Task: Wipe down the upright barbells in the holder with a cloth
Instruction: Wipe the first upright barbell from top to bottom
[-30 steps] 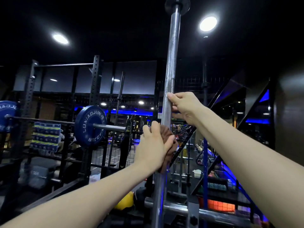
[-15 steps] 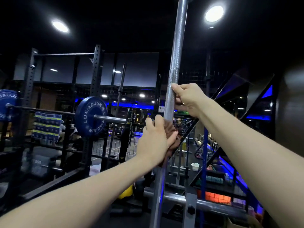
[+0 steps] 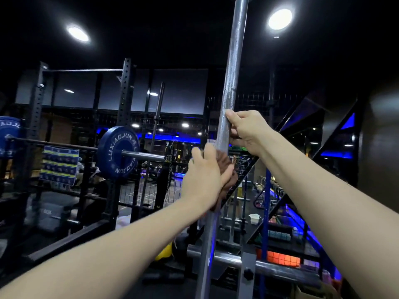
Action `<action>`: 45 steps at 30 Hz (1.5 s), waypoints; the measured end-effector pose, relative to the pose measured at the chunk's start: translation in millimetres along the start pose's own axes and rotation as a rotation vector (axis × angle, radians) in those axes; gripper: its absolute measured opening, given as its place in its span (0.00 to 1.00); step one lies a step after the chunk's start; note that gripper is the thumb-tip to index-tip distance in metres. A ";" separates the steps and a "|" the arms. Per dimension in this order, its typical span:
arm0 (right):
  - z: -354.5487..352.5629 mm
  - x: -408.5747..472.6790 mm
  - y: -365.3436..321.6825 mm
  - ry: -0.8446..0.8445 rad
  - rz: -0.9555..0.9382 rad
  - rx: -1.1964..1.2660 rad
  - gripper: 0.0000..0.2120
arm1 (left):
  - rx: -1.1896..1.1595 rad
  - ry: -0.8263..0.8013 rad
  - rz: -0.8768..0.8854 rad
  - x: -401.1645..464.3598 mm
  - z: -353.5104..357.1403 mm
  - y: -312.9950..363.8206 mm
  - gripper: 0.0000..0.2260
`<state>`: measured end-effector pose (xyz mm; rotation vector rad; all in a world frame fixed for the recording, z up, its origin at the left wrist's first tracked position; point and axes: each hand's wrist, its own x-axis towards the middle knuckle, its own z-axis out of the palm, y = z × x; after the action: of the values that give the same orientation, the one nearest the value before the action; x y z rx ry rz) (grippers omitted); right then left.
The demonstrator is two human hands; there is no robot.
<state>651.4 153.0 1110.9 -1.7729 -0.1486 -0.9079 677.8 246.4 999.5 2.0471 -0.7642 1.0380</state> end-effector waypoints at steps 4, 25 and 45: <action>0.2 -5.5 -4.7 0.018 -0.001 -0.024 0.17 | 0.050 -0.112 -0.028 -39.9 9.5 -10.0 0.22; 12.6 4.4 5.3 0.081 -0.004 -0.129 0.13 | 0.076 0.103 -0.022 -3.2 0.1 0.8 0.24; 6.6 11.2 9.5 0.040 -0.032 -0.090 0.14 | -0.077 0.156 -0.096 28.8 1.2 15.8 0.25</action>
<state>667.4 151.2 1110.1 -1.8382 -0.1122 -0.9854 680.9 231.0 1028.3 1.8937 -0.6099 1.0829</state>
